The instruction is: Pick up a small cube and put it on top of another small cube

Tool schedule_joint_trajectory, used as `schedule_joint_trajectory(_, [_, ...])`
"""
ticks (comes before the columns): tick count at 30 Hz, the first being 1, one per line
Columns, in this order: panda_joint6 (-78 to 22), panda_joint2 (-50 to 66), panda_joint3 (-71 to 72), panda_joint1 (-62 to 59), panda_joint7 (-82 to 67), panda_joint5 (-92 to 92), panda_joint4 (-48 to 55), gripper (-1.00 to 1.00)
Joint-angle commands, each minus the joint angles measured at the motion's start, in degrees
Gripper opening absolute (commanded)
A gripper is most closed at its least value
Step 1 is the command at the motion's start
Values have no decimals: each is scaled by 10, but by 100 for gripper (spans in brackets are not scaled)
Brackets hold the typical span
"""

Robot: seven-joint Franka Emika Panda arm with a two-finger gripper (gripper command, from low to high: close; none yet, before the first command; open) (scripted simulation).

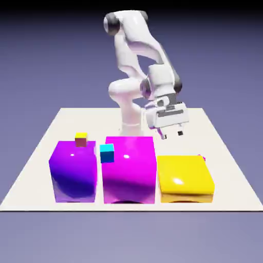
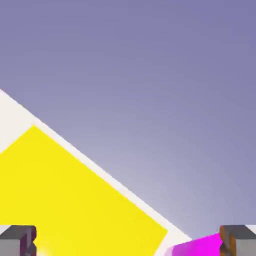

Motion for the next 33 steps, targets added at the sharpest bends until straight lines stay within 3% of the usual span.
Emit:
schedule_joint_trajectory(1, [-5,10,-7,21,-12,-2,3,0])
schedule_joint_trajectory(27, [-126,268,-185,561,-312,-47,70,0])
schedule_joint_trajectory(33, [-55,355,-132,518,-346,-3,81,0])
